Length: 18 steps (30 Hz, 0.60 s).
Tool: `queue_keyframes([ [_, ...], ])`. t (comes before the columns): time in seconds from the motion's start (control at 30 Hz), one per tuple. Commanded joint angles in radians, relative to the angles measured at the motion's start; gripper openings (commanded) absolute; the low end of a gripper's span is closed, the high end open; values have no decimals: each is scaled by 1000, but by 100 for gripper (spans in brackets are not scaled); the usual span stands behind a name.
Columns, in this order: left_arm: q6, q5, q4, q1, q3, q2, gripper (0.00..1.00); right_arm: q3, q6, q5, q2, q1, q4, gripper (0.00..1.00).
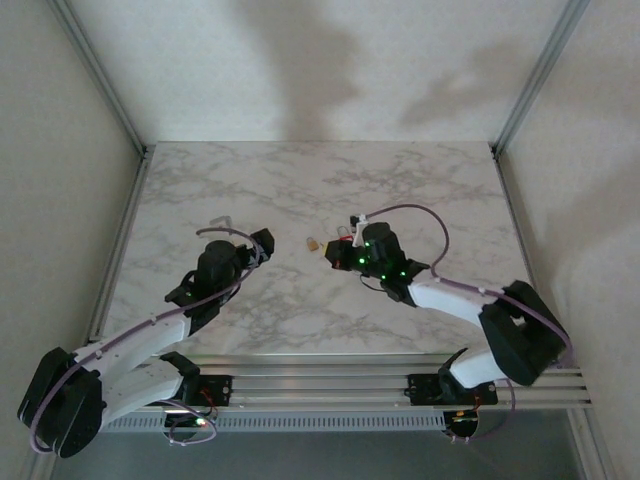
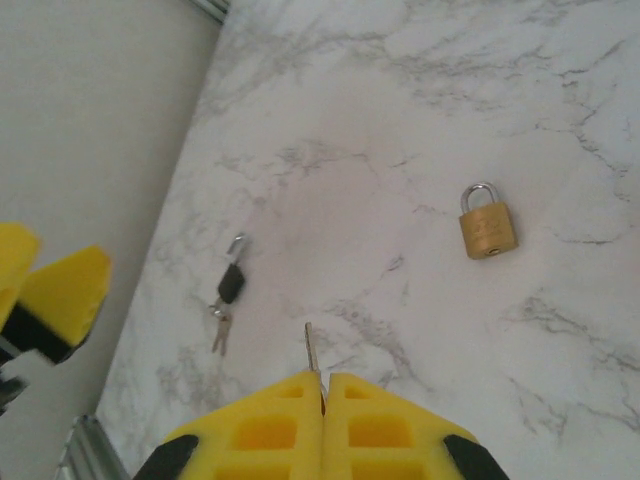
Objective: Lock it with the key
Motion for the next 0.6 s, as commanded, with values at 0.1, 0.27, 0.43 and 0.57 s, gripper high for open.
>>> queue_keyframes([
  [0.1,-6,-153,64,-1,-87,-87,99,138,-1,61,161,-3,-84,0],
  [0.27,-18,-187,38,0,-104,-166,100,218,13,66,286,-4,-114,0],
  [0.43,-24,-207,48,-2,-132,-219,100,238,36,75,347,-21,-82,0],
  [0.57,-28,-198,44,-1,-129,-217,99,265,42,72,385,-37,-89,0],
])
